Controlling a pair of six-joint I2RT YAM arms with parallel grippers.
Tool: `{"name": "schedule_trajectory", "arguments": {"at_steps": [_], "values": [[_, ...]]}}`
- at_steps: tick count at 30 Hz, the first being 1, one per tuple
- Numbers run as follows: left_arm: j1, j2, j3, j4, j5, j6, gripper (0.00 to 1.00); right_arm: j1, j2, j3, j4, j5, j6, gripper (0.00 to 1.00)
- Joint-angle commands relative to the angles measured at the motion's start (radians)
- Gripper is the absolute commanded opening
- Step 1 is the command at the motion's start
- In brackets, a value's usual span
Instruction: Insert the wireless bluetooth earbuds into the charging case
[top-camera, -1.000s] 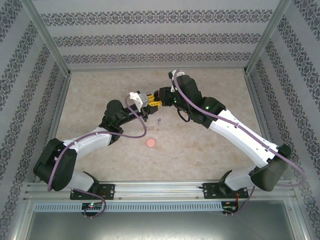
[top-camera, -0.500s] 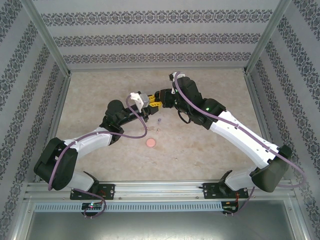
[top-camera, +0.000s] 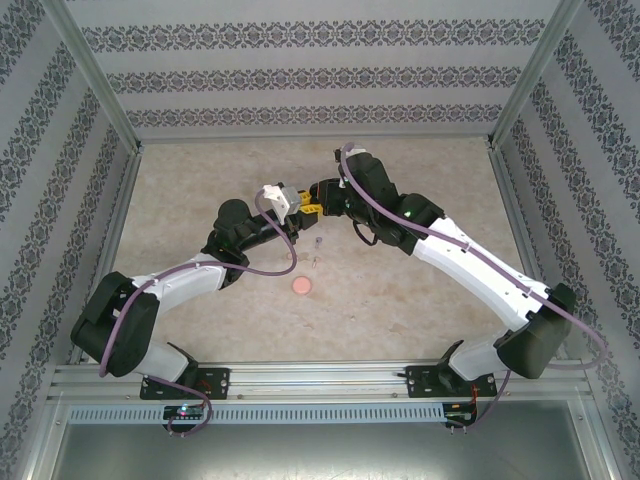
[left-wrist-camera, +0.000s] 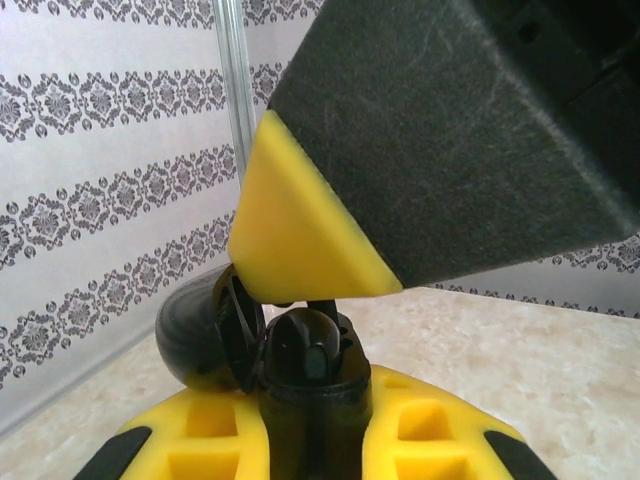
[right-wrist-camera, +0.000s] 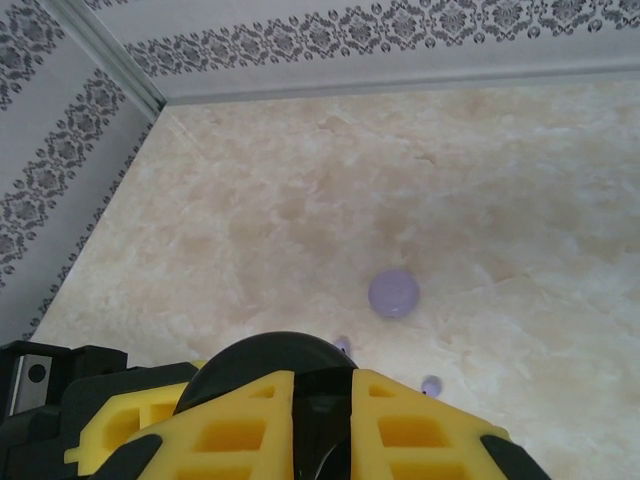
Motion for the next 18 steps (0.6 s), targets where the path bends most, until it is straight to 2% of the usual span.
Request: {"name": "schedule_trajectory", "arguments": {"at_steps": [1,6,18], "values": [[-0.023,-0.009,0.047,0.074,0.031,0.020,0.00,0.010,0.034,0.023,-0.067,-0.046,-0.003,0.17],[-0.026,-0.008,0.046,0.075,0.022,0.016,0.00,0.014,0.045,0.035,-0.072,-0.052,0.006,0.20],[-0.034,-0.006,0.040,0.083,0.022,0.010,0.00,-0.009,0.014,0.062,-0.063,-0.013,0.068,0.46]]}}
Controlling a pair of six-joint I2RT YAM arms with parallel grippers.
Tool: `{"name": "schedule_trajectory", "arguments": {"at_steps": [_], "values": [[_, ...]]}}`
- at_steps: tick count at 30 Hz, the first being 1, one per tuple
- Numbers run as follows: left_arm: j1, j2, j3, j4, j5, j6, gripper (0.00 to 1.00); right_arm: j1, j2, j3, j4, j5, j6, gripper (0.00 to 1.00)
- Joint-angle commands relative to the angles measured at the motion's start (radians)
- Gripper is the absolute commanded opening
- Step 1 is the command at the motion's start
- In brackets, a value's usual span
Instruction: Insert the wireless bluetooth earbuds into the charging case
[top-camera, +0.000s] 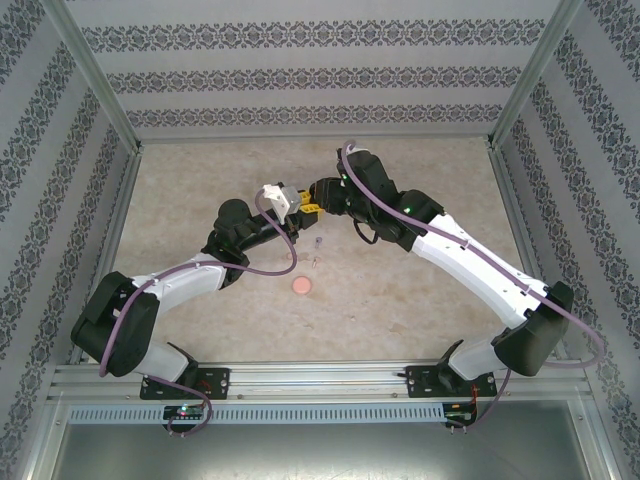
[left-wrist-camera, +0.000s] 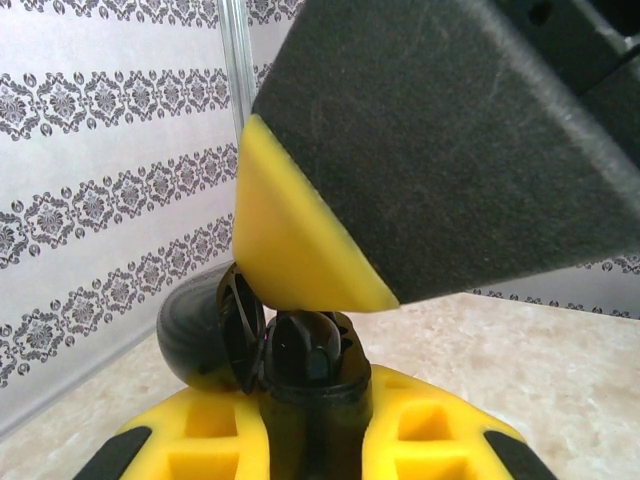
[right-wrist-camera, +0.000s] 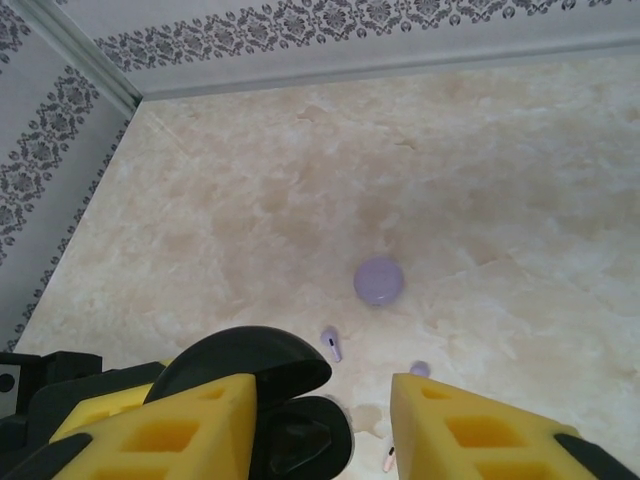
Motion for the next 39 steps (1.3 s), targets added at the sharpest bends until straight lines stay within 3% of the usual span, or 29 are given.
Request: {"name": "schedule_trajectory", "arguments": {"at_steps": [1,6,13,16,20,23,30,39], "values": [[-0.035,-0.006,0.041,0.082,0.029,0.010,0.00,-0.003,-0.004,0.035,-0.004,-0.031,0.024,0.51],[-0.036,-0.002,0.038,0.084,0.026,0.009,0.00,-0.018,-0.064,0.034,0.008,-0.011,0.041,0.68],[-0.036,0.007,0.035,0.086,0.032,0.012,0.00,-0.100,-0.110,0.051,-0.017,-0.100,0.045,0.69],[-0.037,0.004,0.039,0.064,0.043,0.019,0.00,-0.157,-0.056,0.103,-0.049,-0.205,0.035,0.60],[-0.037,0.002,0.053,0.027,0.068,0.024,0.00,-0.207,0.047,0.196,-0.096,-0.337,0.018,0.33],[-0.038,0.004,0.060,0.018,0.075,0.026,0.00,-0.220,0.125,0.268,-0.135,-0.405,0.001,0.22],[-0.041,0.013,0.077,0.005,0.070,0.024,0.00,-0.209,0.189,0.285,-0.174,-0.489,-0.015,0.14],[-0.042,0.038,0.102,-0.003,0.050,0.002,0.00,-0.196,-0.044,0.042,-0.148,-0.424,0.012,0.11]]}}
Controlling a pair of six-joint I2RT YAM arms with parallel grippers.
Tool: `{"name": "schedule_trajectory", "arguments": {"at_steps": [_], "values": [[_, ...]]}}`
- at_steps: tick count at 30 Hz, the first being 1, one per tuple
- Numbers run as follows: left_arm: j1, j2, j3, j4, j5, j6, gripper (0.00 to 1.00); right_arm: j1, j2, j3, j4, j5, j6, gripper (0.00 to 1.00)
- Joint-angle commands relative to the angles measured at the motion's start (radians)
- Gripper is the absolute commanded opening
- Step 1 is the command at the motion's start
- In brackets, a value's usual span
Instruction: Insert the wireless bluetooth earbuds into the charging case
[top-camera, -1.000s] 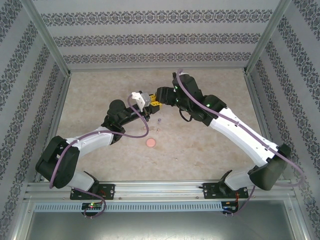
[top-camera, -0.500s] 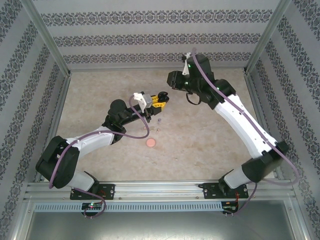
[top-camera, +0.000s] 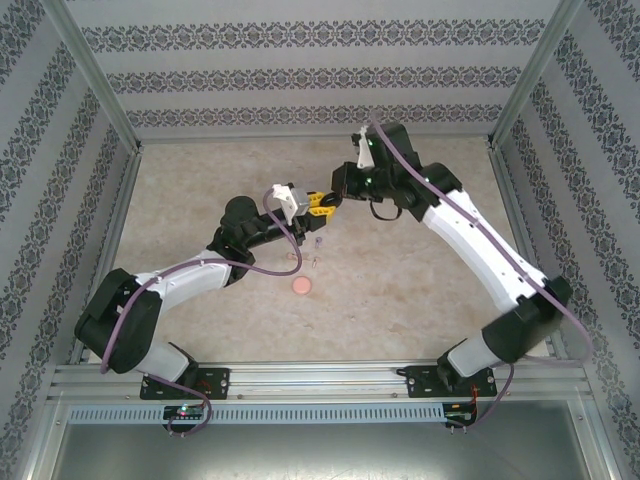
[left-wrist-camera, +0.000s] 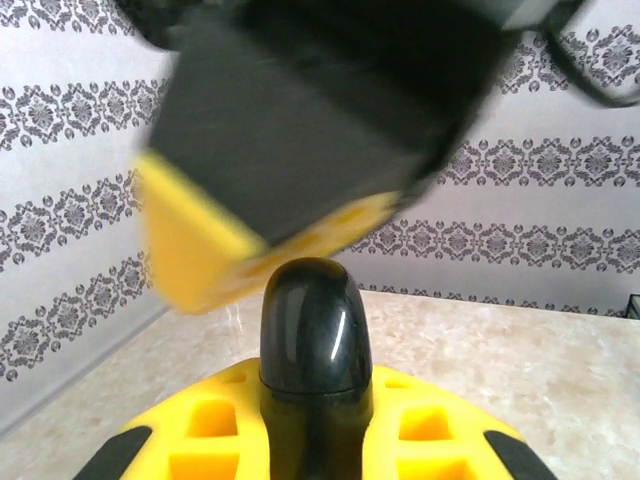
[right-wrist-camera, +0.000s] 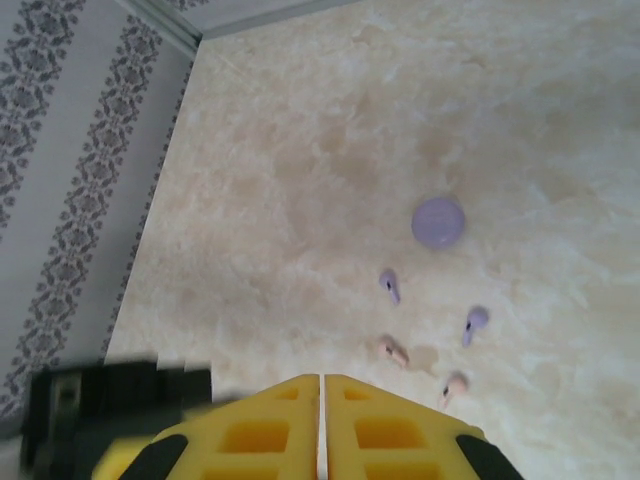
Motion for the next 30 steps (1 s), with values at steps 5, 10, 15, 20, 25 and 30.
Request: {"name": "schedule_trajectory", "arguments": {"at_steps": [5,10,15,20,25,30], "values": [[-0.013,0.060,0.079,0.008,-0.035,-0.072,0.00,-0.082,-0.178,-0.174,0.044,0.125,0.081,0.20],[-0.036,0.163,0.179,-0.118,-0.094,-0.188,0.00,-0.212,-0.290,-0.353,0.082,0.187,0.138,0.30],[-0.059,0.343,0.413,-0.412,-0.123,-0.428,0.00,-0.314,-0.409,-0.530,0.091,0.212,0.165,0.41],[-0.098,0.531,0.640,-0.634,-0.158,-0.648,0.00,-0.367,-0.464,-0.635,0.087,0.198,0.168,0.48],[-0.142,0.678,0.823,-0.770,-0.178,-0.797,0.00,-0.391,-0.493,-0.678,0.080,0.195,0.159,0.55],[-0.161,0.784,0.945,-0.860,-0.206,-0.936,0.00,-0.397,-0.516,-0.696,0.072,0.180,0.155,0.60]]}}
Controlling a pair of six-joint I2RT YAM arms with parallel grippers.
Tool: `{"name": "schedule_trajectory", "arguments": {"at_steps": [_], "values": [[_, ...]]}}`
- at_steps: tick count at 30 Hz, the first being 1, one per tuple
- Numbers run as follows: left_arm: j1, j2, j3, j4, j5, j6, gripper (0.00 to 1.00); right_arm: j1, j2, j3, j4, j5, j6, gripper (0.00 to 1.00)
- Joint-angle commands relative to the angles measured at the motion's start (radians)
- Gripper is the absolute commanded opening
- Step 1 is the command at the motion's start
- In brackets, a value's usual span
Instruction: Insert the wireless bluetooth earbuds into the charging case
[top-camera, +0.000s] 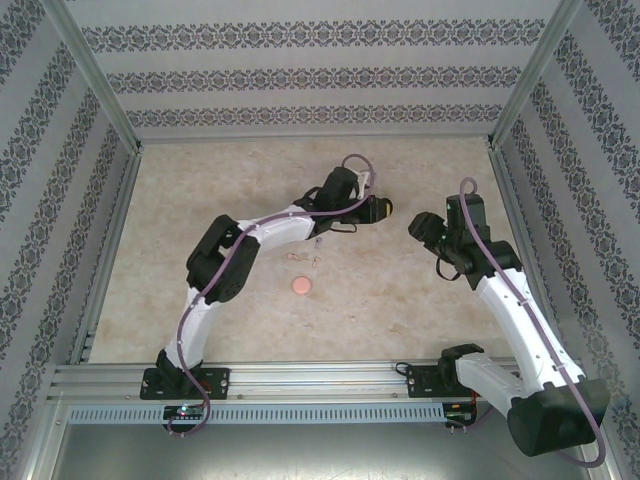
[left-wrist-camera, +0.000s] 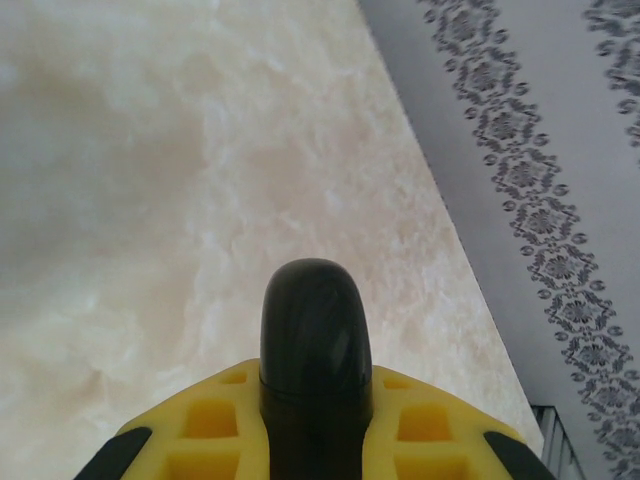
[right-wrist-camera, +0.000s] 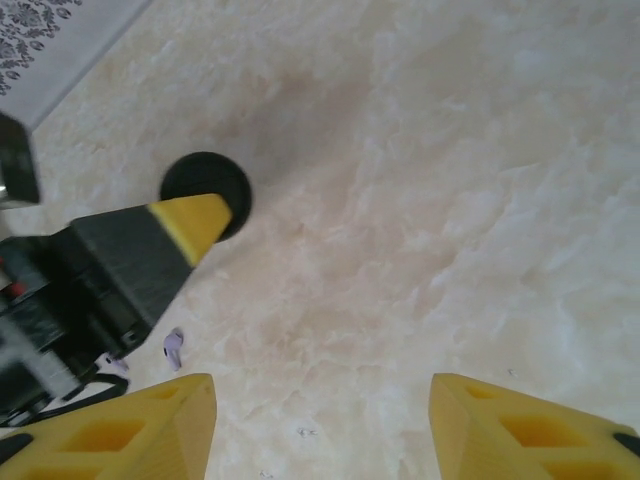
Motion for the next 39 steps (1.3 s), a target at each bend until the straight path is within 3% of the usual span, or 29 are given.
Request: {"name": "schedule_trajectory", "arguments": {"at_steps": [1,6,13,22,30,39], "values": [[-0.016,0.037,0.076,-0.116,-0.039,-0.157,0.00,-0.010,-0.032,-0.016,-0.004,-0.008,-0.006,0.61],[-0.036,0.081,0.151,-0.240,-0.108,-0.215,0.00,-0.012,-0.074,-0.026,-0.026,-0.014,-0.009,0.64],[-0.048,0.150,0.210,-0.313,-0.102,-0.255,0.00,-0.012,-0.123,-0.044,-0.048,-0.022,-0.001,0.66],[-0.055,0.194,0.280,-0.446,-0.121,-0.211,0.12,-0.013,-0.131,-0.027,-0.096,-0.019,-0.023,0.69],[-0.055,0.236,0.333,-0.546,-0.141,-0.166,0.31,-0.012,-0.118,0.028,-0.182,-0.021,-0.051,0.75],[-0.053,0.223,0.359,-0.630,-0.186,-0.099,0.39,-0.012,-0.108,0.161,-0.301,-0.013,-0.081,0.78]]}}
